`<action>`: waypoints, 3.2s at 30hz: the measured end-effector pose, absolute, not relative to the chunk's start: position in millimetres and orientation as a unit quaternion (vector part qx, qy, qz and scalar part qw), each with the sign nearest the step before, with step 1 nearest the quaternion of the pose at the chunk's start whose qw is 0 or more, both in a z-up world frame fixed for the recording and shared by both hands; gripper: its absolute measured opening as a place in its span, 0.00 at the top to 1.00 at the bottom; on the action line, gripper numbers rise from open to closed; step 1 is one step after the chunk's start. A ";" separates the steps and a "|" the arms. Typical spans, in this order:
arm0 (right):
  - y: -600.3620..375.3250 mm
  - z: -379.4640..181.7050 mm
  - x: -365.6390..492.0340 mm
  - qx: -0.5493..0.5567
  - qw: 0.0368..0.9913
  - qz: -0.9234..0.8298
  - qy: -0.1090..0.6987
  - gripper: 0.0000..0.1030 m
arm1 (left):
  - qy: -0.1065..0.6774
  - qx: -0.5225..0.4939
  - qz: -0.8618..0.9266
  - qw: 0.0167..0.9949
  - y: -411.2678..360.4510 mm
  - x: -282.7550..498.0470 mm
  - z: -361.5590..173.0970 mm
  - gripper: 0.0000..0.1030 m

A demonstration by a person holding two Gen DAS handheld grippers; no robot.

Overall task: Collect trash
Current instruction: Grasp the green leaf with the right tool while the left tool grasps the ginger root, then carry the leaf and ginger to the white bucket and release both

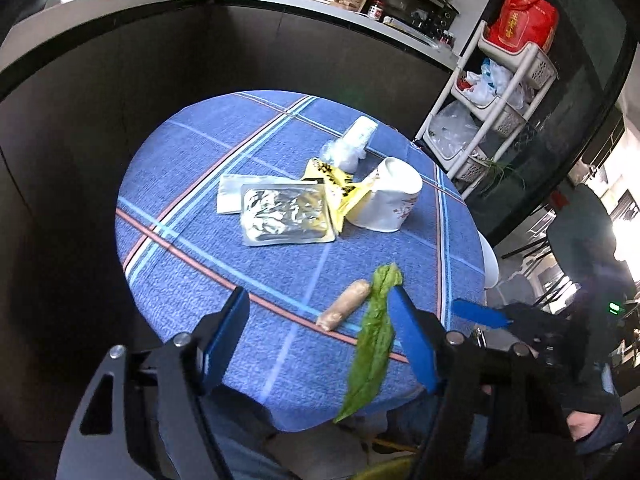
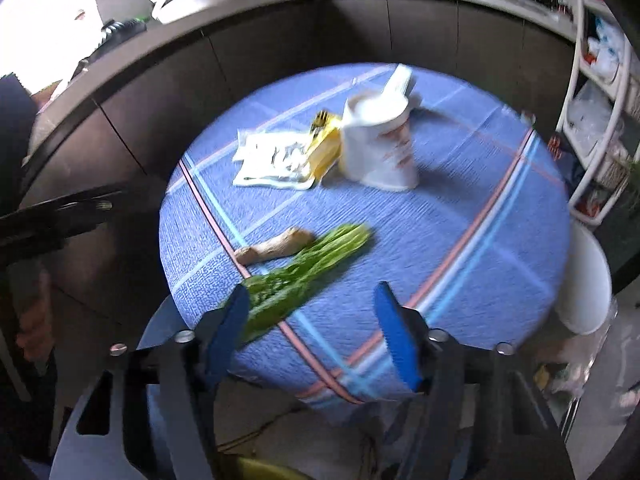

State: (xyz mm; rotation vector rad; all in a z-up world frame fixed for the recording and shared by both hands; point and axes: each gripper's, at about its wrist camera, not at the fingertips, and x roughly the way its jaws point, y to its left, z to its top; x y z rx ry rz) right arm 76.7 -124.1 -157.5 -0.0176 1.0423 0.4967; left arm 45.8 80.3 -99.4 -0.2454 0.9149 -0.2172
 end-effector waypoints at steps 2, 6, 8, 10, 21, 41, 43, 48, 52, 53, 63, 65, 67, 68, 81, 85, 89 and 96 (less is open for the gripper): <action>-117.4 -166.9 82.8 0.001 0.829 0.226 0.511 0.49 | 0.440 -0.122 -0.106 0.883 86.0 44.4 -102.8 0.30; -107.1 -182.7 92.2 -0.001 0.822 0.195 0.535 0.57 | 0.444 -0.129 -0.118 0.879 94.9 44.9 -111.9 0.39; -102.3 -186.4 96.1 0.002 0.825 0.181 0.536 0.57 | 0.444 -0.133 -0.125 0.877 98.8 45.2 -116.0 0.43; -99.4 -187.9 100.0 0.011 0.826 0.173 0.536 0.57 | 0.446 -0.136 -0.132 0.875 100.8 46.8 -120.1 0.46; -88.8 -189.5 110.9 -0.012 0.844 0.154 0.513 0.92 | 0.461 -0.134 -0.158 0.863 98.7 59.4 -138.7 0.49; -145.5 -154.5 105.9 0.020 0.875 0.130 0.466 0.95 | 0.503 0.018 -0.214 0.837 0.8 114.9 -173.0 0.72; -147.6 -154.3 105.7 0.025 0.875 0.132 0.464 0.95 | 0.505 0.024 -0.212 0.836 -2.0 116.5 -174.8 0.72; -153.5 -153.3 104.0 0.037 0.875 0.138 0.462 0.95 | 0.505 0.046 -0.210 0.836 -12.7 119.5 -175.3 0.77; -159.9 -148.3 102.5 0.046 0.878 0.141 0.455 0.95 | 0.502 0.042 -0.214 0.837 -18.3 117.5 -168.7 0.79; -162.8 -146.2 102.1 0.050 0.880 0.141 0.451 0.95 | 0.498 0.037 -0.214 0.839 -18.4 116.5 -165.0 0.80; -195.5 -127.6 106.3 0.082 0.894 0.126 0.422 0.95 | 0.455 -0.005 -0.228 0.861 -20.9 121.7 -109.6 0.82; -203.5 -124.0 107.6 0.089 0.896 0.123 0.416 0.95 | 0.449 -0.013 -0.230 0.864 -22.9 123.2 -100.0 0.82; -211.2 -120.1 109.3 0.093 0.899 0.121 0.410 0.95 | 0.442 -0.016 -0.235 0.865 -27.3 125.2 -91.4 0.82; -214.7 -118.5 110.1 0.095 0.901 0.119 0.407 0.95 | 0.438 -0.015 -0.237 0.867 -28.0 124.3 -86.1 0.83; -284.3 -100.5 124.2 0.136 0.917 0.078 0.368 0.95 | 0.404 -0.009 -0.280 0.871 -86.9 141.9 -40.4 0.83; -320.9 -101.6 127.6 0.153 0.919 0.048 0.360 0.95 | 0.399 -0.004 -0.301 0.866 -119.1 153.4 -33.0 0.83; -361.6 -109.5 132.3 0.171 0.919 0.016 0.356 0.95 | 0.400 0.007 -0.329 0.855 -162.7 167.5 -33.1 0.83; -427.3 -138.2 146.3 0.203 0.911 -0.025 0.357 0.95 | 0.416 0.020 -0.368 0.832 -235.9 192.7 -46.6 0.83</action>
